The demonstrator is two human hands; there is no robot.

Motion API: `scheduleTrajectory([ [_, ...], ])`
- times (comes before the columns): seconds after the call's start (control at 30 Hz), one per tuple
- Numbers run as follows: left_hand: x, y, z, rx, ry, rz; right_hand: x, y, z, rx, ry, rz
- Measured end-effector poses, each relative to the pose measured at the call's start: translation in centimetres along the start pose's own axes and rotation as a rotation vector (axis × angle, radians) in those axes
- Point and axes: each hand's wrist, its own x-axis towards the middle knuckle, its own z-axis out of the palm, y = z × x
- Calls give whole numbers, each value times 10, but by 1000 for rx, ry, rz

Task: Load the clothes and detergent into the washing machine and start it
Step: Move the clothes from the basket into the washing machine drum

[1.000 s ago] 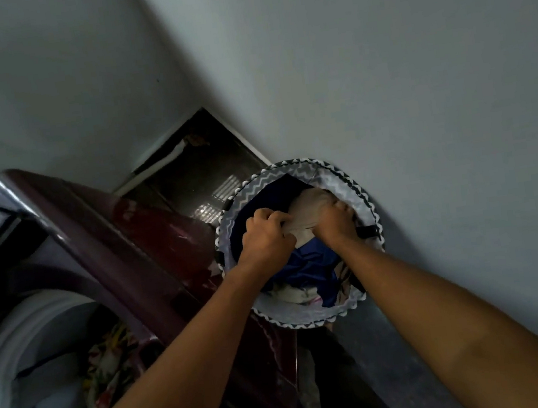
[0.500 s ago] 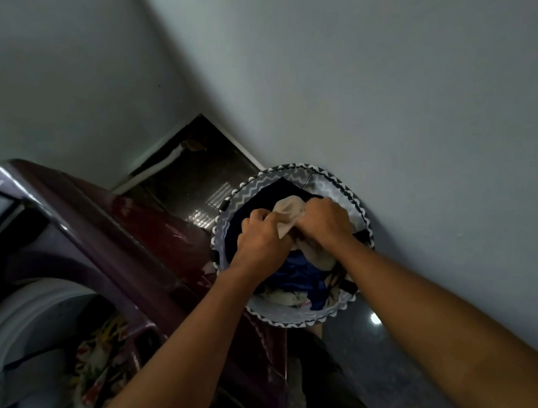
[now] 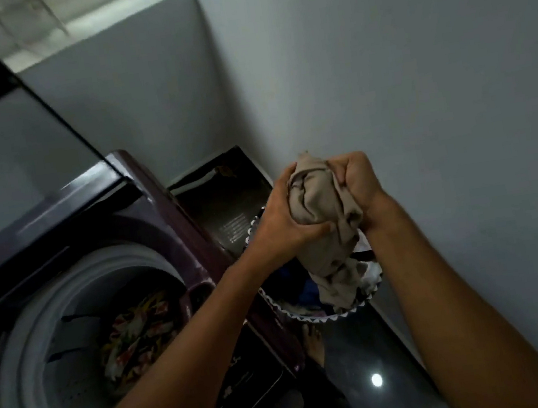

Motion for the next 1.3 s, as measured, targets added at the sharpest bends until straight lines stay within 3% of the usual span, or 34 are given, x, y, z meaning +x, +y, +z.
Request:
scheduleTrajectory([
  [0.2,-46,26,-58,-65,157,53,-29,-8,75,119,-232,89],
  [0.5,-130,9,-142,-25,426,85,-54,53,185,110,-340,192],
  [0.67,-175,-13,-190,11,689,24,-60,96,243,-87,-362,287],
  [0.8,-211,-29,-218,129,1000,-100,-51,148,275,-476,-362,129],
  [1.03,-240,-90,-227,221,748,-467,-27,230,258,-1000,-350,-10],
  [1.2,-240,-95,-211,365,593,-653,-22,243,235,-1136,-389,37],
  [1.3,-224,-84,-200,446,542,-623,-28,217,224,-1415,-349,-321],
])
